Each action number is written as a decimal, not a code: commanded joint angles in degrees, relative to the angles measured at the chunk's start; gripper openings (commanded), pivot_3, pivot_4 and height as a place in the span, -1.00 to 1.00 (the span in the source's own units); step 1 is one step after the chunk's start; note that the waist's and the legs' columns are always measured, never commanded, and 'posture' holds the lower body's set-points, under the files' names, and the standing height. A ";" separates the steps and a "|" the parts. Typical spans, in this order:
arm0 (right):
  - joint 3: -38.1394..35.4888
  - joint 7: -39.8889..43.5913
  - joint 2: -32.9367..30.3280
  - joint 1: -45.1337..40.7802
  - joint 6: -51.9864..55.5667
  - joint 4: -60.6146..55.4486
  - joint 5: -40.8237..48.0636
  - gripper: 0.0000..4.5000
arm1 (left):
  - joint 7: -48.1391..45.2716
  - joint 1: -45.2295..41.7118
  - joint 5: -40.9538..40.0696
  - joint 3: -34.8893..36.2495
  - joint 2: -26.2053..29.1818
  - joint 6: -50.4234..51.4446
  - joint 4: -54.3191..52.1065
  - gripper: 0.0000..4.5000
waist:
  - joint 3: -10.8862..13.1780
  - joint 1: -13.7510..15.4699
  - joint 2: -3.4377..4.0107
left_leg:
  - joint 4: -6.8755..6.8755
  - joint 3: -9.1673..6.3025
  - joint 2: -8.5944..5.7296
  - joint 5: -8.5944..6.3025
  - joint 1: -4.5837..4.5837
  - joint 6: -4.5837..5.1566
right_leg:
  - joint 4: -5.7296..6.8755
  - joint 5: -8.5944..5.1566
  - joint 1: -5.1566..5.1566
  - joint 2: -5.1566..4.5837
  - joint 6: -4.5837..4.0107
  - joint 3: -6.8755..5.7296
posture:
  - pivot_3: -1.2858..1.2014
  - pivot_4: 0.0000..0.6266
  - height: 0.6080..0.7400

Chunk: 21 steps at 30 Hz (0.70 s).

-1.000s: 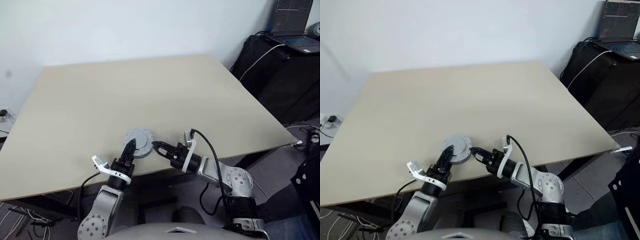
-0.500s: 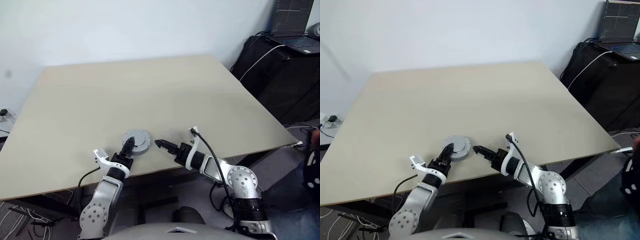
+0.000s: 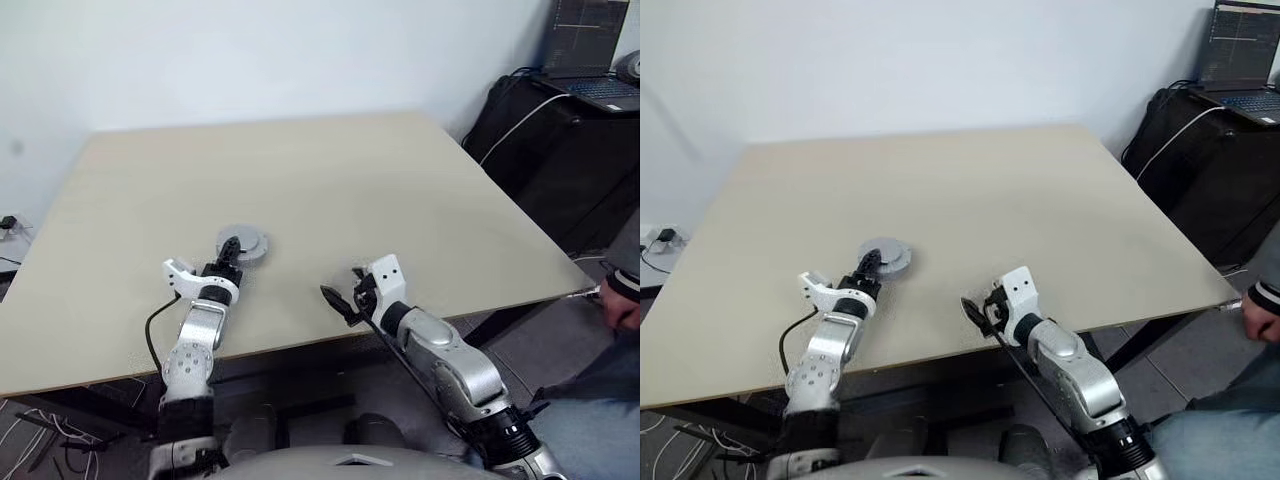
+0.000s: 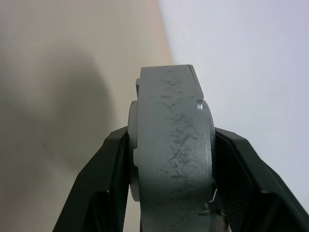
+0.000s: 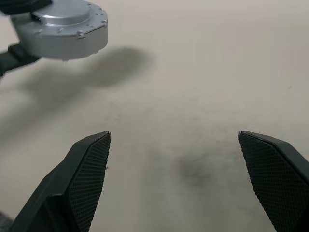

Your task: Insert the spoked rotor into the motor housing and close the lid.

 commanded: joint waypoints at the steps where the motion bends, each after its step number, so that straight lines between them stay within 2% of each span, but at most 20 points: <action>1: -1.35 1.03 0.89 0.20 -4.46 0.56 -3.20 1.00 | -2.58 -8.55 3.51 2.67 0.12 -2.59 6.42 -0.05 | 0.05 0.17 -0.12 | 0.02 0.00 -0.02 0.02 0.00 0.02 | -0.01 0.05 0.02 0.00 0.01 0.00 | 0.03 -1.00 1.00; 6: -2.28 -0.63 1.93 2.00 -11.41 1.89 -9.06 1.00 | -3.20 -17.92 8.78 6.48 0.77 -5.20 19.05 -0.05 | 0.03 0.24 -0.28 | 0.06 0.05 -0.04 0.05 -0.01 0.09 | -0.03 0.12 0.01 -0.04 0.11 0.03 | 0.03 -1.00 1.00; 11: -3.91 -0.24 3.50 3.38 -12.92 2.40 -10.01 1.00 | -3.01 -24.45 12.26 10.56 1.17 -7.79 29.09 -0.05 | 0.06 0.03 -0.35 | 0.04 0.08 -0.04 0.11 -0.02 -0.01 | -0.03 0.20 -0.01 -0.04 0.01 0.04 | 0.03 -1.00 1.00; 19: -5.76 0.07 5.25 4.78 -12.03 1.72 -10.77 1.00 | 2.06 -27.64 17.68 14.17 1.02 -9.27 37.49 -0.05 | 0.05 -0.30 -0.44 | 0.05 0.08 -0.03 0.07 0.06 0.09 | 0.00 0.21 0.04 -0.04 0.03 0.05 | 0.03 -1.00 1.00; 20: -5.90 0.12 5.40 4.87 -11.91 1.65 -10.91 1.00 | 2.46 -27.44 18.07 14.41 1.01 -8.96 37.55 0.27 | 0.04 -0.32 -0.44 | 0.06 0.07 -0.02 0.08 0.09 0.10 | 0.01 0.21 0.07 -0.05 0.03 0.05 | 0.03 -1.00 1.00; 21: -6.05 0.18 5.54 4.94 -11.58 1.60 -10.92 1.00 | 2.56 -27.07 18.41 14.61 0.96 -8.70 37.34 0.37 | 0.04 -0.34 -0.44 | 0.06 0.08 -0.01 0.09 0.10 0.10 | 0.01 0.22 0.07 -0.05 0.05 0.05 | 0.03 -1.00 1.00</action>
